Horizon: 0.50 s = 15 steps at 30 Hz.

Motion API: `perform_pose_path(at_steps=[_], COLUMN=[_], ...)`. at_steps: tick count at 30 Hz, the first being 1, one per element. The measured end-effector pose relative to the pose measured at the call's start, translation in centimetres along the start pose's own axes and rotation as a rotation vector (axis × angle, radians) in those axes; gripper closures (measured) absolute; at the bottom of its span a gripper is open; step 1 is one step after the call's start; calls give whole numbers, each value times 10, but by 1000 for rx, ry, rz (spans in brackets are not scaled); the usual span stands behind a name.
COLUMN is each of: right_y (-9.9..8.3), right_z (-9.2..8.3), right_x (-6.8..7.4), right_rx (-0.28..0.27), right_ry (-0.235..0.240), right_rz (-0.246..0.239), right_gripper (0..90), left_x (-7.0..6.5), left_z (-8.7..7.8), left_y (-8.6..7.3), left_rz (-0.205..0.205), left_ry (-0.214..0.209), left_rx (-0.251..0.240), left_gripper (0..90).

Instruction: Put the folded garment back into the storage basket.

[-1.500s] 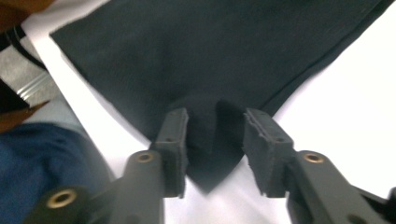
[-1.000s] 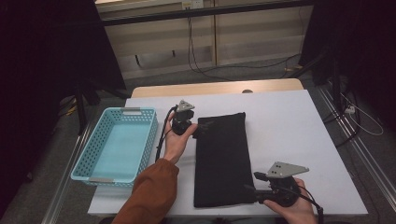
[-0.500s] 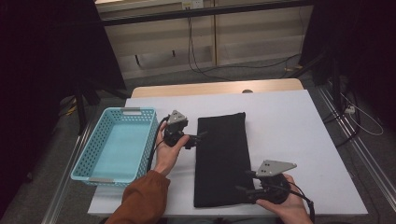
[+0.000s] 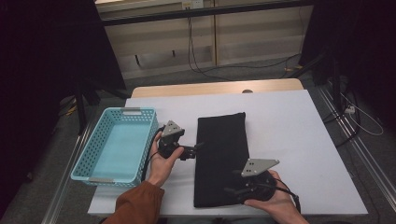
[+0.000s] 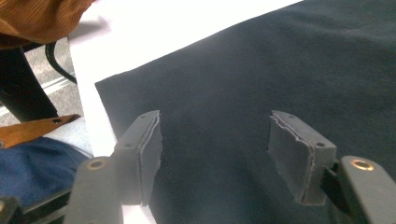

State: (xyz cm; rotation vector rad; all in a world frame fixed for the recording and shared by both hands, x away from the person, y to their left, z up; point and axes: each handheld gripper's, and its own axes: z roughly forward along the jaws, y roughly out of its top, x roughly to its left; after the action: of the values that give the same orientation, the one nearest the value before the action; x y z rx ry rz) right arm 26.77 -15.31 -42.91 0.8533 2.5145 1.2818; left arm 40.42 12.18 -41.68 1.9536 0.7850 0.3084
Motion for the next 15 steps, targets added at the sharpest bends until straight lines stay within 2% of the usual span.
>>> perform_pose_path(at_steps=[3, 8, 10, 14, 15], right_y=[3, 8, 10, 10, 10], right_z=[6, 10, 12, 11, 12], right_x=[1, 4, 6, 8, 12], right_rx=[14, 28, 38, 35, 44], right_ry=[23, 46, 67, 88, 88], right_rz=[-12, -45, -59, -67, -91], right_gripper=[395, 437, 476, 506, 518], left_x=[1, 2, 2, 1, 0], left_z=[-5, -11, -14, -16, -15], left_y=[-2, -5, -8, -12, -13], left_rz=[-17, -6, -15, -3, 1], left_ry=[25, 46, 41, 42, 48], left_rx=[-3, 2, 5, 4, 8], left_gripper=[59, 59, 59, 59, 59])
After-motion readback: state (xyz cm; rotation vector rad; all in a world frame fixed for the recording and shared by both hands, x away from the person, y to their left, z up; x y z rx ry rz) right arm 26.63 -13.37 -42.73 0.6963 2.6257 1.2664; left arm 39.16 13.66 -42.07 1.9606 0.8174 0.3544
